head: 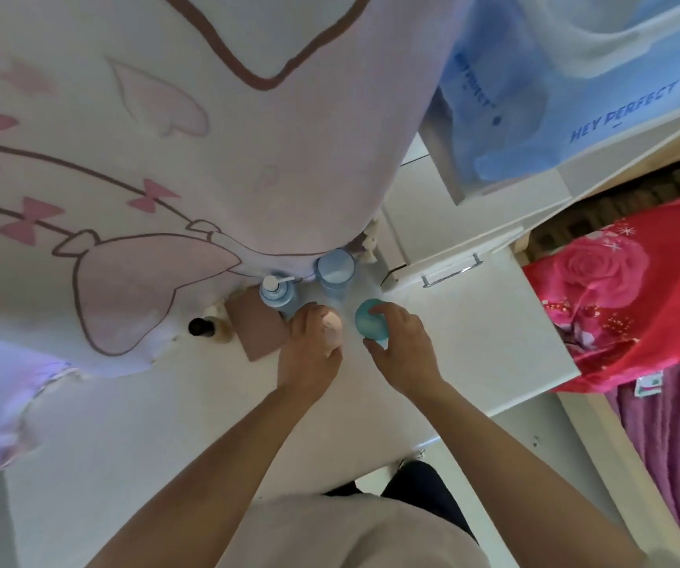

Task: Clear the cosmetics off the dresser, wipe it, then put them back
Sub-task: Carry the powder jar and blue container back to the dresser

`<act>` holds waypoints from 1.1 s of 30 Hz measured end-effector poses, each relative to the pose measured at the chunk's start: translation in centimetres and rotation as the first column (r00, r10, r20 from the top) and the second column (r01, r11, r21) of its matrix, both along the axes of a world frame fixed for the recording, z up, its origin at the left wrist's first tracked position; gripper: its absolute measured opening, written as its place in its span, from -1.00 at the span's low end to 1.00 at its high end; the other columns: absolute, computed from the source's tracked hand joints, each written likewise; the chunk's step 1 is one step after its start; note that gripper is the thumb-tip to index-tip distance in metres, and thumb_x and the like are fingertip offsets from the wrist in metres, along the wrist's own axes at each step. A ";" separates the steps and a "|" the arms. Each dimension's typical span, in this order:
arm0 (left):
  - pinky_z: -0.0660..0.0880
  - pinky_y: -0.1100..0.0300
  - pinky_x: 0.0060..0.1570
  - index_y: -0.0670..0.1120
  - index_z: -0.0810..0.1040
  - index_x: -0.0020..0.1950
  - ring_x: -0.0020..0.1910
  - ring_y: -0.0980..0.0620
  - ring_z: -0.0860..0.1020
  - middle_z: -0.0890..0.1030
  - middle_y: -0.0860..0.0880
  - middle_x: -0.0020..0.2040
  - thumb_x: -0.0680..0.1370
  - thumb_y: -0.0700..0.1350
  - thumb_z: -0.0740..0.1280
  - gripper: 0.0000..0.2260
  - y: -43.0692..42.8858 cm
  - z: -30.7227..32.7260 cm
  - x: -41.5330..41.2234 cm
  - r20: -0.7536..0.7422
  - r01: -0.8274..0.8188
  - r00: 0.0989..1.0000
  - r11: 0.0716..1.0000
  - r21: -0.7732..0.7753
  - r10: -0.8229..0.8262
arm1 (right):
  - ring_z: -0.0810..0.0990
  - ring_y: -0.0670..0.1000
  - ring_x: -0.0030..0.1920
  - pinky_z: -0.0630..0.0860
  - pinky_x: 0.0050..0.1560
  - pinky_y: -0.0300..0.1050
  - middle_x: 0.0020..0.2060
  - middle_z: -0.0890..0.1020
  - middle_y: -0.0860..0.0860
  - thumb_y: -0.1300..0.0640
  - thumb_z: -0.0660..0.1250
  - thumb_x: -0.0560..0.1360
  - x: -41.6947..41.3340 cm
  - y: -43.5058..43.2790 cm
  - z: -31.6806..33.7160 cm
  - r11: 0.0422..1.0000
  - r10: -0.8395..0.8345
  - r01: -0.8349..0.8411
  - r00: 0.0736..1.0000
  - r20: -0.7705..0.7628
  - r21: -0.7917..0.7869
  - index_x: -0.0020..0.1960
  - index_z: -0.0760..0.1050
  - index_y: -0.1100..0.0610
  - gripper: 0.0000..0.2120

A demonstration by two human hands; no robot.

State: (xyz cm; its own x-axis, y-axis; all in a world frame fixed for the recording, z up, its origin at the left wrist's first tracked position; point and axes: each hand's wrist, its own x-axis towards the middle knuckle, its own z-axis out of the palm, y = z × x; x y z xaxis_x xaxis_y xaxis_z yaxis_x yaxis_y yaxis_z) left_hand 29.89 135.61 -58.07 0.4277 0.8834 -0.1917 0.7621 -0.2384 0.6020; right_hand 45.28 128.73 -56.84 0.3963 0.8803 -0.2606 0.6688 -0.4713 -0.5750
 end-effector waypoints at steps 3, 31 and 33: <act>0.57 0.10 0.03 -0.08 0.36 0.26 0.14 -0.14 0.50 0.45 -0.08 0.24 0.37 -0.21 0.53 -0.46 -0.7 -0.7 0.5 -0.003 -0.065 0.998 0.998 -0.024 0.065 | 0.49 0.13 0.24 0.51 0.19 -0.05 0.31 0.51 0.06 0.10 0.48 0.47 0.3 0.5 -0.8 0.999 0.048 -0.048 0.999 -0.004 0.021 0.31 0.41 0.06 -0.54; 0.19 -0.16 0.43 -0.14 0.31 0.50 0.53 -0.22 0.17 0.18 -0.21 0.56 0.64 0.07 0.13 -0.52 -18.7 23.5 -16.1 -0.015 -0.532 0.643 0.461 0.711 0.765 | 0.12 0.12 0.57 0.16 0.52 0.09 0.56 0.19 0.11 -0.15 0.08 0.65 -11.6 -2.8 18.4 0.511 0.591 -0.575 0.775 0.225 0.639 0.53 0.28 0.02 -0.50; 0.20 -0.17 0.42 -0.12 0.31 0.50 0.54 -0.21 0.15 0.16 -0.22 0.56 0.65 0.08 0.14 -0.53 -23.1 26.0 -20.2 0.019 -0.558 0.557 0.357 0.749 0.830 | 0.03 0.10 0.59 0.10 0.54 0.13 0.59 0.11 0.09 -0.20 0.02 0.65 -17.3 -4.9 20.7 0.437 0.663 -0.609 0.716 0.220 0.662 0.57 0.19 0.01 -0.45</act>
